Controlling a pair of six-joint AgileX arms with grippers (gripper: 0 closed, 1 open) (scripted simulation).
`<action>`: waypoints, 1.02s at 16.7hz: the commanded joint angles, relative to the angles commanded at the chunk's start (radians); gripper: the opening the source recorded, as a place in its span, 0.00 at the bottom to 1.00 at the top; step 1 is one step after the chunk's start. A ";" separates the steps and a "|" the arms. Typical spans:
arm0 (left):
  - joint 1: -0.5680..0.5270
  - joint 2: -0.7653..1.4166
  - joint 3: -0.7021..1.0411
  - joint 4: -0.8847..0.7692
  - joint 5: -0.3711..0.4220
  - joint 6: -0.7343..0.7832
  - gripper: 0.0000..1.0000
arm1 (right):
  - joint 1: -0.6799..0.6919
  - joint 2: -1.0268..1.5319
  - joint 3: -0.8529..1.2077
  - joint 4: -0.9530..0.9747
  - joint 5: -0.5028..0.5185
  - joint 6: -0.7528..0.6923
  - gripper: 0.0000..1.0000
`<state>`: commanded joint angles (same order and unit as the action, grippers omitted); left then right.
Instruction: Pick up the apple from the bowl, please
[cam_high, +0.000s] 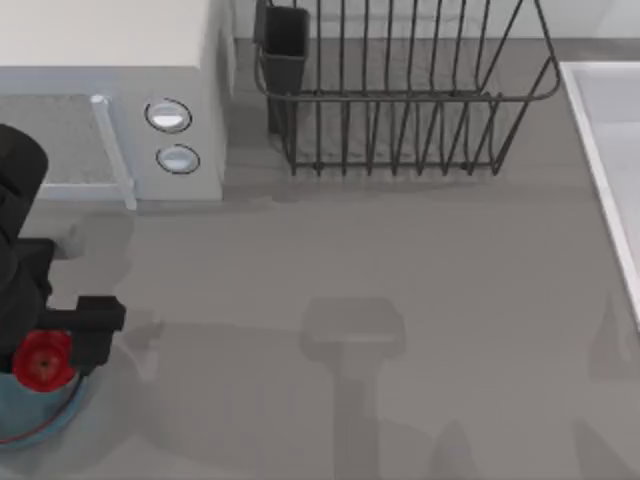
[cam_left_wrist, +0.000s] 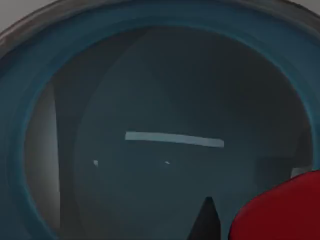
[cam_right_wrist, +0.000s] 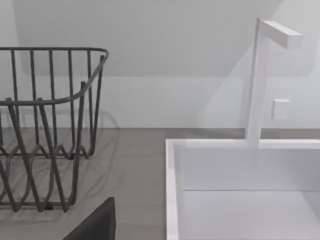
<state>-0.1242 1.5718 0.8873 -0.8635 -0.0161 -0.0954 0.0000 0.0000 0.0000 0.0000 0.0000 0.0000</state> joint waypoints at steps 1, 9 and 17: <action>-0.001 0.000 0.062 -0.064 0.000 -0.001 0.00 | 0.000 0.000 0.000 0.000 0.000 0.000 1.00; -0.010 -0.051 0.641 -0.714 0.000 -0.011 0.00 | 0.000 0.000 0.000 0.000 0.000 0.000 1.00; -0.011 -0.085 0.798 -0.873 0.000 -0.013 0.00 | 0.000 0.000 0.000 0.000 0.000 0.000 1.00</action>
<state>-0.1356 1.4866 1.6849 -1.7369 -0.0163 -0.1082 0.0000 0.0000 0.0000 0.0000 0.0000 0.0000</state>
